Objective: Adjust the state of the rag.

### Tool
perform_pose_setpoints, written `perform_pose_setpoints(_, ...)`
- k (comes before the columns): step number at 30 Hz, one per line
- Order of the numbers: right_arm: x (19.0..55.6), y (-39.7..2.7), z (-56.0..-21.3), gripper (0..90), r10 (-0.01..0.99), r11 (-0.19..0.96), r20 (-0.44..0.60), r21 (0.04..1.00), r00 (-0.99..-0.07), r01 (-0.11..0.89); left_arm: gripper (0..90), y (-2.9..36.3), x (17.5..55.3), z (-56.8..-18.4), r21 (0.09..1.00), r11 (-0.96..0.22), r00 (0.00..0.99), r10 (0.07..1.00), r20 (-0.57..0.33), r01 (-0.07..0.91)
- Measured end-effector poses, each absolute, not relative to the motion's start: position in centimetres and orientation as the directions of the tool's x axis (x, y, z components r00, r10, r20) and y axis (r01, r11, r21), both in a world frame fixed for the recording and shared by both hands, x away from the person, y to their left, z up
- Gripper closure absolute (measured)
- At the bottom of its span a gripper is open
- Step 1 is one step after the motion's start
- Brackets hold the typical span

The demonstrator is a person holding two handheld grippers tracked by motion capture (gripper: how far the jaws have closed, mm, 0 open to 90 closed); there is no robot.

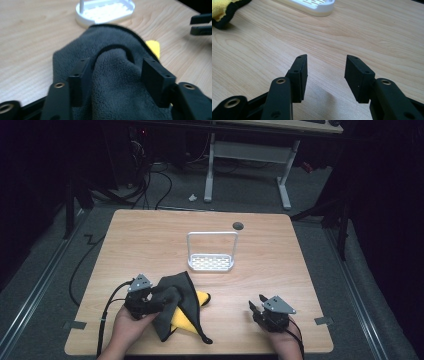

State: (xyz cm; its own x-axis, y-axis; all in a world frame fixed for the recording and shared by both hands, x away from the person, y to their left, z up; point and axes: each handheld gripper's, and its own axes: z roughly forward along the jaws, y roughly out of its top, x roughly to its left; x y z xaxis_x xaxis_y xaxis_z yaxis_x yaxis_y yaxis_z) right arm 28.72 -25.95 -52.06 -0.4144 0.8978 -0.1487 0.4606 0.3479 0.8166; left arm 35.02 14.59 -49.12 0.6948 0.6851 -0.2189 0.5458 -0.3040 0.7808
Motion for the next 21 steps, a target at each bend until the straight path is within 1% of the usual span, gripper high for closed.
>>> perform_pose_setpoints(1, 28.7, -25.9, -52.1, 53.4, 0.896, 0.351, -0.15, 0.816, -0.419, 0.458, 48.5, 14.4, 35.0, -49.2, 0.772, -0.313, 0.698, 0.68, -0.223, 0.553)
perform_pose_setpoints(2, 28.7, -25.7, -52.1, 53.3, 0.892, 0.358, -0.152, 0.814, -0.425, 0.458, 63.7, 14.2, 35.0, -49.3, 0.76, -0.333, 0.705, 0.674, -0.221, 0.558)
perform_pose_setpoints(3, 28.7, -25.7, -52.1, 53.3, 0.892, 0.358, -0.152, 0.814, -0.425, 0.458, 63.7, 14.1, 34.9, -49.4, 0.757, -0.343, 0.708, 0.673, -0.215, 0.556)
perform_pose_setpoints(4, 28.7, -25.6, -52.1, 53.4, 0.891, 0.36, -0.155, 0.814, -0.427, 0.457, 71.1, 14.1, 34.8, -49.3, 0.758, -0.345, 0.708, 0.674, -0.211, 0.554)
perform_pose_setpoints(5, 28.7, -25.4, -52.1, 53.4, 0.888, 0.366, -0.157, 0.811, -0.432, 0.457, 82.4, 14.2, 34.7, -49.3, 0.759, -0.34, 0.709, 0.671, -0.217, 0.555)
perform_pose_setpoints(8, 28.7, -25.0, -52.1, 53.4, 0.884, 0.372, -0.159, 0.808, -0.44, 0.456, 84.1, 15.1, 33.6, -48.6, 0.802, -0.286, 0.707, 0.672, -0.221, 0.524)
perform_pose_setpoints(10, 28.7, -24.9, -52.1, 53.4, 0.883, 0.371, -0.156, 0.809, -0.443, 0.455, 84.2, 15.5, 33.3, -48.4, 0.813, -0.271, 0.706, 0.672, -0.224, 0.515)
perform_pose_setpoints(11, 28.7, -24.4, -52.1, 53.4, 0.878, 0.373, -0.149, 0.808, -0.455, 0.456, 84.1, 16.6, 32.5, -48.1, 0.838, -0.231, 0.698, 0.679, -0.226, 0.495)
perform_pose_setpoints(12, 28.7, -24.0, -52.1, 53.4, 0.875, 0.376, -0.149, 0.807, -0.461, 0.454, 83.9, 16.6, 32.5, -48.1, 0.838, -0.231, 0.698, 0.679, -0.226, 0.495)
perform_pose_setpoints(13, 28.7, -23.6, -52.1, 53.4, 0.871, 0.379, -0.145, 0.806, -0.47, 0.455, 83.6, 18.0, 31.7, -48.2, 0.849, -0.196, 0.684, 0.69, -0.237, 0.492)
perform_pose_setpoints(14, 28.7, -23.6, -52.1, 53.4, 0.871, 0.379, -0.145, 0.806, -0.47, 0.455, 83.4, 18.0, 31.7, -48.2, 0.849, -0.196, 0.684, 0.69, -0.237, 0.492)
perform_pose_setpoints(15, 28.7, -23.2, -52.1, 53.4, 0.866, 0.382, -0.139, 0.804, -0.481, 0.455, 83.4, 18.8, 31.3, -48.4, 0.85, -0.182, 0.674, 0.698, -0.243, 0.494)
perform_pose_setpoints(16, 28.6, -21.9, -52.2, 53.3, 0.849, 0.408, -0.152, 0.798, -0.507, 0.444, 82.7, 20.2, 30.8, -49.0, 0.842, -0.168, 0.655, 0.71, -0.258, 0.513)
perform_pose_setpoints(17, 28.6, -21.5, -52.2, 53.3, 0.841, 0.418, -0.158, 0.797, -0.518, 0.436, 82.4, 20.2, 30.8, -49.0, 0.842, -0.168, 0.655, 0.71, -0.258, 0.513)
perform_pose_setpoints(18, 28.6, -21.5, -52.2, 53.3, 0.841, 0.418, -0.158, 0.797, -0.518, 0.436, 82.4, 20.9, 30.5, -49.4, 0.838, -0.163, 0.645, 0.718, -0.261, 0.521)
perform_pose_setpoints(19, 28.6, -20.1, -52.2, 53.3, 0.823, 0.438, -0.161, 0.79, -0.545, 0.428, 82.0, 21.8, 30.3, -49.7, 0.834, -0.156, 0.634, 0.726, -0.267, 0.529)
perform_pose_setpoints(20, 28.6, -19.6, -52.3, 53.4, 0.816, 0.448, -0.167, 0.788, -0.554, 0.423, 82.0, 22.9, 29.9, -50.2, 0.83, -0.138, 0.618, 0.734, -0.281, 0.541)
perform_pose_setpoints(21, 28.6, -19.6, -52.3, 53.4, 0.816, 0.448, -0.167, 0.788, -0.554, 0.423, 81.8, 22.9, 29.9, -50.2, 0.83, -0.138, 0.618, 0.734, -0.281, 0.541)
